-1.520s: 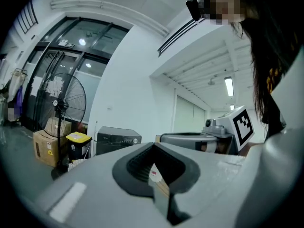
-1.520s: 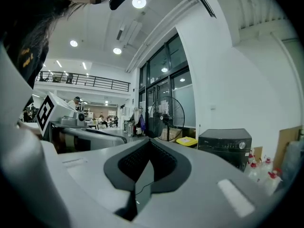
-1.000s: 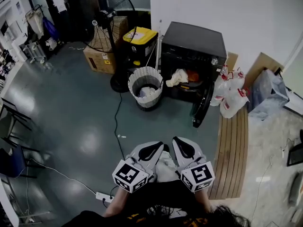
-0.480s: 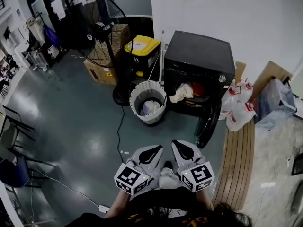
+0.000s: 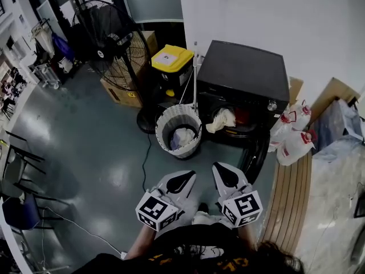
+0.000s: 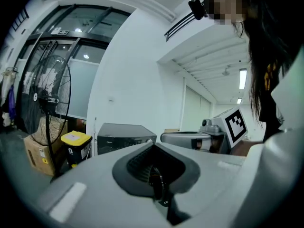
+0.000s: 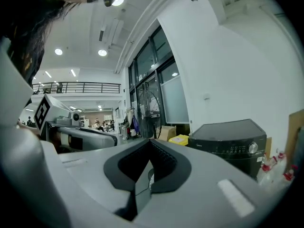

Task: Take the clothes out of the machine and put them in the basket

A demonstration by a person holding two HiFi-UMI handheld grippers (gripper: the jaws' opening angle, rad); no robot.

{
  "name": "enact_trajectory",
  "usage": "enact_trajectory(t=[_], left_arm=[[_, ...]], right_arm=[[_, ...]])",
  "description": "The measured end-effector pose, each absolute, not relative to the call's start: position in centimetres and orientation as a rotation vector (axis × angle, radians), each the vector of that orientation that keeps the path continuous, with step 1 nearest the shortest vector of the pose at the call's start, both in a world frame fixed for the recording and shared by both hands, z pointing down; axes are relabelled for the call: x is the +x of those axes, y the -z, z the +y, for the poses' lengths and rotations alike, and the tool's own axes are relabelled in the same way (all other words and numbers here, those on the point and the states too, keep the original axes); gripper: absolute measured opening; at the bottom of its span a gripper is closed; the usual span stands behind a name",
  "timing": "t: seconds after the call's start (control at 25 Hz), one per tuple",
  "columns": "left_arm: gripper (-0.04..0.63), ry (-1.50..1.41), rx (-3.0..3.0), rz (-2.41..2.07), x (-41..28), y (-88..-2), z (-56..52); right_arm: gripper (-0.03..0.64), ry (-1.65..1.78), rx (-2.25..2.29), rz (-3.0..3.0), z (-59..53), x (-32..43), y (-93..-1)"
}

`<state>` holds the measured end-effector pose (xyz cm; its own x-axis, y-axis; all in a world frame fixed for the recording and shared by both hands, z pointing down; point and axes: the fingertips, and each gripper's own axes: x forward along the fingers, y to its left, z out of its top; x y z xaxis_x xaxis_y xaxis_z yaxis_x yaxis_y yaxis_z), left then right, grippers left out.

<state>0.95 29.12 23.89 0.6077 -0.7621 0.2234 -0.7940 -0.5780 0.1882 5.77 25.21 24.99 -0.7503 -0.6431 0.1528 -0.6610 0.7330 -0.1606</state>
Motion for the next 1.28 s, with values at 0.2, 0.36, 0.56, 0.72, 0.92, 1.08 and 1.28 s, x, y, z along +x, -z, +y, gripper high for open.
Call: enact_trajectory(t=[0.2,0.36,0.56,0.72,0.92,1.08,1.28], left_arm=[[0.0,-0.188,2.568,-1.307,0.8,-23.9,26.5],[0.0,-0.195,2.545,-1.365,0.3,-24.3,25.2],[0.0,-0.192,2.498,-1.373,0.1,-25.0,24.6],[0.0,-0.183,2.488,-1.358,0.2,-25.5,24.2],[0.0,-0.192,2.527,-1.29,0.5,-25.9,22.8],[0.0,-0.187,2.586,-1.193,0.4,-25.9,21.0],[0.0,-0.229,2.646,-1.101,-1.3,-26.2,17.2]], right_arm=[[0.02,-0.326,1.071,-2.87,22.4,6.0,-25.1],[0.02,-0.347,1.04,-2.879,21.2,5.9,-25.7],[0.02,-0.403,1.014,-2.874,21.0,5.8,-26.8],[0.02,-0.411,1.021,-2.858,21.4,6.2,-27.2],[0.02,-0.407,1.09,-2.833,20.4,6.6,-27.3],[0.02,-0.395,1.195,-2.801,18.7,6.7,-27.2],[0.02,-0.413,1.329,-2.756,15.2,5.5,-27.3]])
